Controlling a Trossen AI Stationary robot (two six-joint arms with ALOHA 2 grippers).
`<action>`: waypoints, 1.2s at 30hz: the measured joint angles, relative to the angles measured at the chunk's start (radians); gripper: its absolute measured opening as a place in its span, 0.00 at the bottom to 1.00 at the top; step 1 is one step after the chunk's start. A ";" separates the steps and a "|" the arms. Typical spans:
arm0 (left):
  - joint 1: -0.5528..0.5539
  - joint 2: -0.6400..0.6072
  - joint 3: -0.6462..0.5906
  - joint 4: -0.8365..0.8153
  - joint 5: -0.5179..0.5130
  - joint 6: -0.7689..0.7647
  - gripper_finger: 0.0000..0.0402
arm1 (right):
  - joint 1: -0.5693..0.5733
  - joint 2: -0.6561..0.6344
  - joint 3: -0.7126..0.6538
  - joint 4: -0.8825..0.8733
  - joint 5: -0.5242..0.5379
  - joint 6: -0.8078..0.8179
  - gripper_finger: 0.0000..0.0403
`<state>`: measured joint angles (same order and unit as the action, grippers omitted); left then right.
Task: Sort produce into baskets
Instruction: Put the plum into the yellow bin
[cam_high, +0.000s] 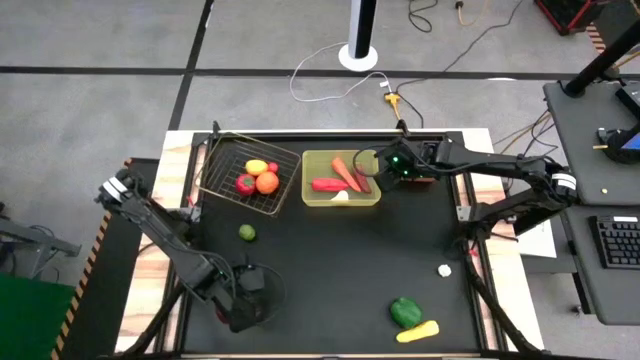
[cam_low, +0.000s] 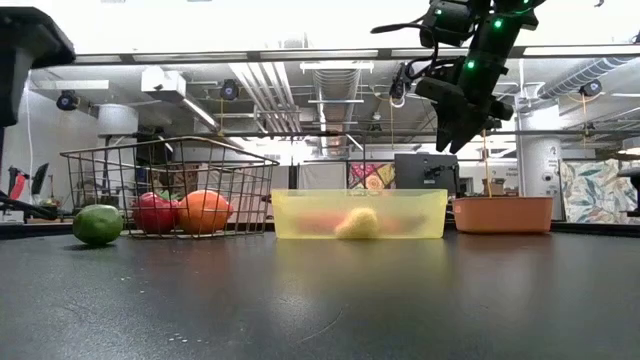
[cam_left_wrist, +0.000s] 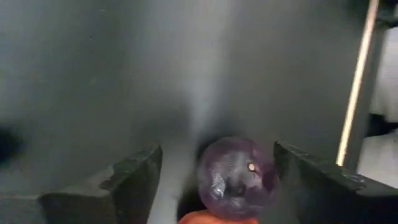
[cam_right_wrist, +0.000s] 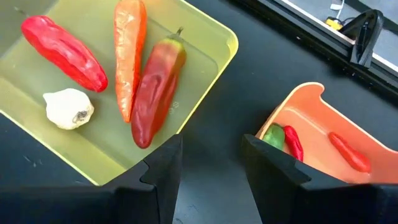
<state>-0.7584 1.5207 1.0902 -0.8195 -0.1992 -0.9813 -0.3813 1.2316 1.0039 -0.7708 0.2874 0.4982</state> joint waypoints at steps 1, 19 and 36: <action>-0.001 0.023 0.027 -0.029 -0.002 0.002 0.74 | 0.000 0.000 0.000 0.000 0.000 -0.003 0.40; -0.033 0.222 0.258 -0.268 0.052 0.046 0.87 | 0.019 0.000 0.000 -0.001 -0.010 -0.054 0.40; -0.096 0.222 0.208 -0.163 0.052 0.071 0.87 | 0.037 0.000 0.000 0.000 -0.028 -0.038 0.40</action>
<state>-0.8543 1.7428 1.2978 -0.9823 -0.1469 -0.9100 -0.3439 1.2316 1.0039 -0.7712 0.2596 0.4599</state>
